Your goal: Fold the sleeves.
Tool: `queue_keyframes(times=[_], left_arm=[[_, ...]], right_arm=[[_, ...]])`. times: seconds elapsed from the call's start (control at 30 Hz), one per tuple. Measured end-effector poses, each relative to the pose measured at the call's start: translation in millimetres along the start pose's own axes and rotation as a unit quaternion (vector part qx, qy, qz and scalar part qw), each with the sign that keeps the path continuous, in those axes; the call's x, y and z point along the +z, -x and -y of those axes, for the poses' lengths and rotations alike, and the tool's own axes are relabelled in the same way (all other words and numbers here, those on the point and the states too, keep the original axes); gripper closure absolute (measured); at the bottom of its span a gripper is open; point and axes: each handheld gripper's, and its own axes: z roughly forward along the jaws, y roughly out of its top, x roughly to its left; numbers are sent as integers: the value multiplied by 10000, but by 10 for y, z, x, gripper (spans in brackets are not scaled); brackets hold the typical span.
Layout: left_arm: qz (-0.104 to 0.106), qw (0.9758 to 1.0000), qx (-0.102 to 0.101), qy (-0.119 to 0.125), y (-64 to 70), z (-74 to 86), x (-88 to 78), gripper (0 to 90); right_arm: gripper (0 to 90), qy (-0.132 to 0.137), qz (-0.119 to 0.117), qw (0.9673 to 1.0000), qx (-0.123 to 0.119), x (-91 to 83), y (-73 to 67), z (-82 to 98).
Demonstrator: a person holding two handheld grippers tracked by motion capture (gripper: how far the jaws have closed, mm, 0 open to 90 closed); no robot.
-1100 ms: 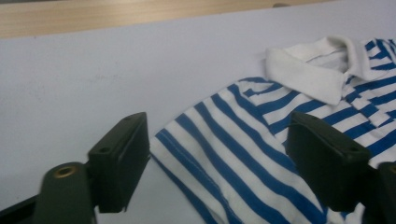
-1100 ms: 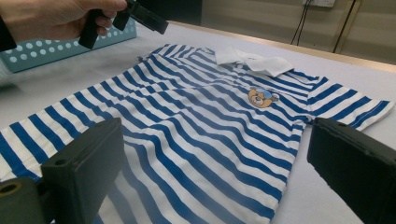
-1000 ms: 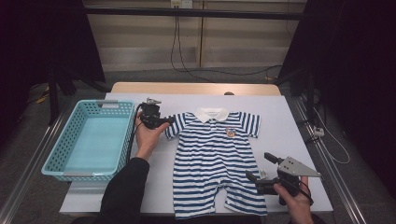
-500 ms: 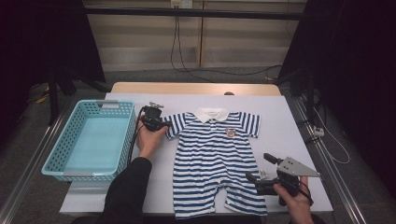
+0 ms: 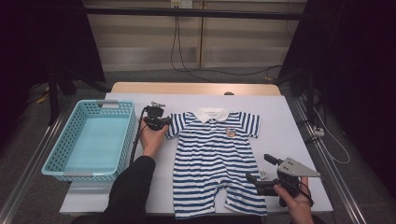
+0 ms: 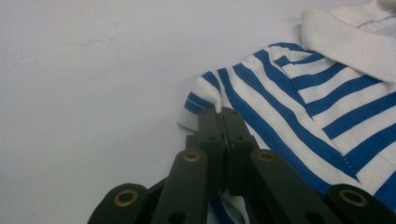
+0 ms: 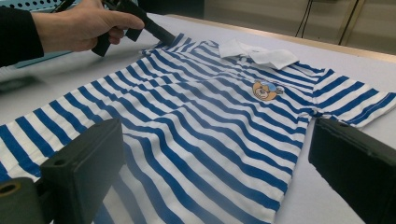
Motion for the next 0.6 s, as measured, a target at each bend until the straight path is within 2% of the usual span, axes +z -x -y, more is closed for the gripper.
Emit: queue_keyframes(times=[0.17, 0.27, 0.33, 0.43, 0.6], left_arm=[[-10, 9991, -322, 260, -52, -28, -39, 882], [-37, 9991, -244, 349, -31, -64, -53, 881], [29, 9988, -339, 346, -47, -67, -58, 881], [153, 9986, -333, 387, -60, -65, -68, 878], [265, 9973, -489, 475, -9, -89, -84, 872]], right_arm=[[27, -12, -3, 10000, 1, 2, 1, 1], [27, -15, 20, 10000, 7, -1, 0, 1], [26, -13, 23, 10000, 2, -5, -2, 2], [26, -8, 23, 10000, 10, -9, 2, 4], [25, -17, 28, 10000, 3, -7, -1, 4]])
